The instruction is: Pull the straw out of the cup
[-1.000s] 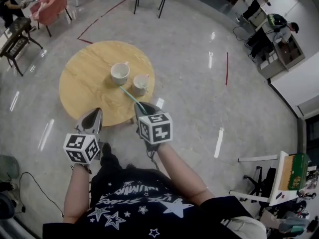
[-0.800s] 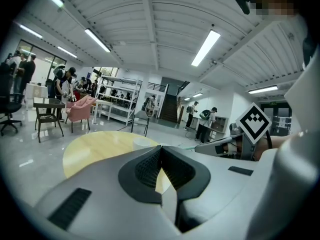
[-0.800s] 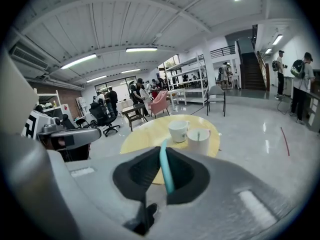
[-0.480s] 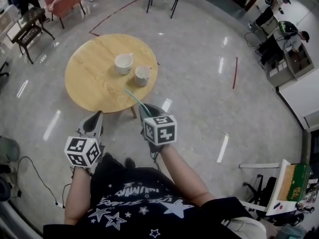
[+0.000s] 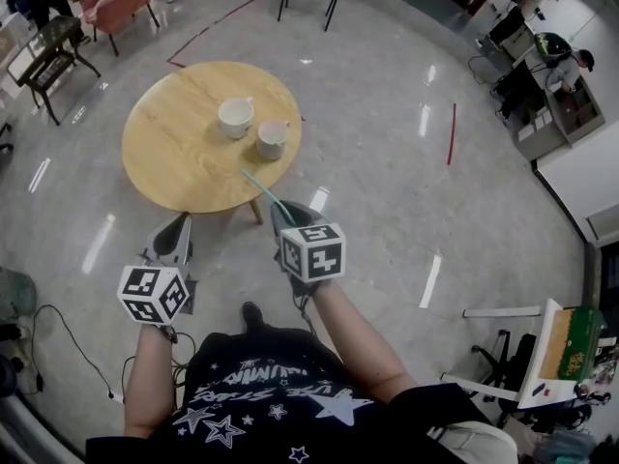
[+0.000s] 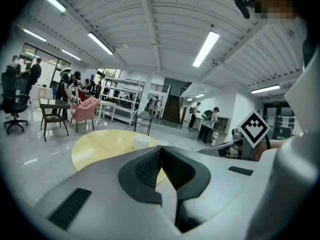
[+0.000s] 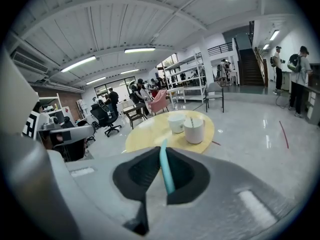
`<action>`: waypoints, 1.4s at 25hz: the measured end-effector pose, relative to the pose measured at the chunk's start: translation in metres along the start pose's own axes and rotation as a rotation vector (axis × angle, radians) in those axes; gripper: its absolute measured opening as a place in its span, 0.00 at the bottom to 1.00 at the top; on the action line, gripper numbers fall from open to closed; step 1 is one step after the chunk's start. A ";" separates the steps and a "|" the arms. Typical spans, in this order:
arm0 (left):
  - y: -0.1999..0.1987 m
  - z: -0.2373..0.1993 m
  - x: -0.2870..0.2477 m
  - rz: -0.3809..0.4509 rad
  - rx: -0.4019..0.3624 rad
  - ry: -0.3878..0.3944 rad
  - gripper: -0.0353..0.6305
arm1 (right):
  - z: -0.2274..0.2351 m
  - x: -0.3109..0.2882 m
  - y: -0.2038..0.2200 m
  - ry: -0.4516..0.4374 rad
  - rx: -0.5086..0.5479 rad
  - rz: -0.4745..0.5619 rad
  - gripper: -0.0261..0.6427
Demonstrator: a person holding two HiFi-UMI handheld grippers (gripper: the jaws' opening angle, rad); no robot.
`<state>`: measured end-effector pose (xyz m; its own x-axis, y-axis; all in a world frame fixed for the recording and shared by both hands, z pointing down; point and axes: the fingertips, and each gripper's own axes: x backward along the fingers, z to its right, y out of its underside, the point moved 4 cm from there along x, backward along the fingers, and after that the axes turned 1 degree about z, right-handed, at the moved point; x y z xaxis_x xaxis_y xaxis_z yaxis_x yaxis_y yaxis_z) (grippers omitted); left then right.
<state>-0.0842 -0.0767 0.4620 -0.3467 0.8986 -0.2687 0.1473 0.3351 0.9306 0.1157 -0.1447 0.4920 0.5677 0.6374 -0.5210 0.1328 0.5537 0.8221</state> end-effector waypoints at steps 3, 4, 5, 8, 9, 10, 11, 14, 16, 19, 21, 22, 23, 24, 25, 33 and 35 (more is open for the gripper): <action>0.004 -0.003 0.012 -0.001 0.008 0.005 0.06 | -0.010 0.004 0.002 0.007 0.004 0.003 0.08; 0.006 -0.003 0.017 -0.001 0.009 0.008 0.06 | -0.013 0.006 0.003 0.012 0.004 0.003 0.08; 0.007 -0.004 0.022 -0.002 0.009 0.011 0.06 | -0.015 0.009 0.004 0.020 0.001 0.005 0.08; 0.009 -0.005 0.044 -0.001 0.012 0.009 0.06 | -0.021 0.023 0.007 0.045 -0.012 0.015 0.08; 0.010 -0.004 0.051 0.001 0.013 0.007 0.06 | -0.023 0.029 0.008 0.050 -0.011 0.020 0.08; 0.011 -0.003 0.059 0.004 0.014 0.005 0.06 | -0.026 0.036 0.009 0.053 -0.009 0.024 0.08; 0.012 -0.002 0.066 0.006 0.015 0.003 0.06 | -0.030 0.041 0.011 0.056 -0.006 0.028 0.08; 0.013 -0.001 0.083 0.018 0.019 0.004 0.06 | -0.043 0.054 0.015 0.058 0.003 0.042 0.08; 0.014 0.000 0.093 0.025 0.018 0.008 0.06 | -0.053 0.059 0.018 0.059 0.011 0.048 0.08; 0.016 0.001 0.108 0.030 0.020 0.010 0.06 | -0.068 0.068 0.023 0.058 0.021 0.050 0.08; 0.018 0.002 0.117 0.033 0.023 0.010 0.06 | -0.078 0.073 0.027 0.054 0.027 0.050 0.08; 0.019 0.003 0.121 0.034 0.024 0.010 0.06 | -0.083 0.076 0.029 0.053 0.030 0.051 0.08; 0.020 0.004 0.125 0.035 0.024 0.010 0.06 | -0.088 0.079 0.031 0.051 0.033 0.052 0.08; 0.022 0.006 0.129 0.035 0.024 0.011 0.06 | -0.092 0.082 0.033 0.050 0.036 0.054 0.08; 0.023 0.007 0.134 0.036 0.024 0.012 0.06 | -0.096 0.084 0.036 0.049 0.040 0.055 0.08; 0.038 0.020 0.163 0.043 0.027 0.023 0.06 | -0.124 0.106 0.061 0.038 0.079 0.051 0.08; 0.043 0.023 0.169 0.041 0.033 0.026 0.06 | -0.129 0.112 0.067 0.034 0.080 0.054 0.08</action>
<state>-0.1151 0.0965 0.4510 -0.3640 0.9042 -0.2233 0.1921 0.3075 0.9320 0.0828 0.0330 0.4594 0.5478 0.6837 -0.4821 0.1686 0.4742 0.8641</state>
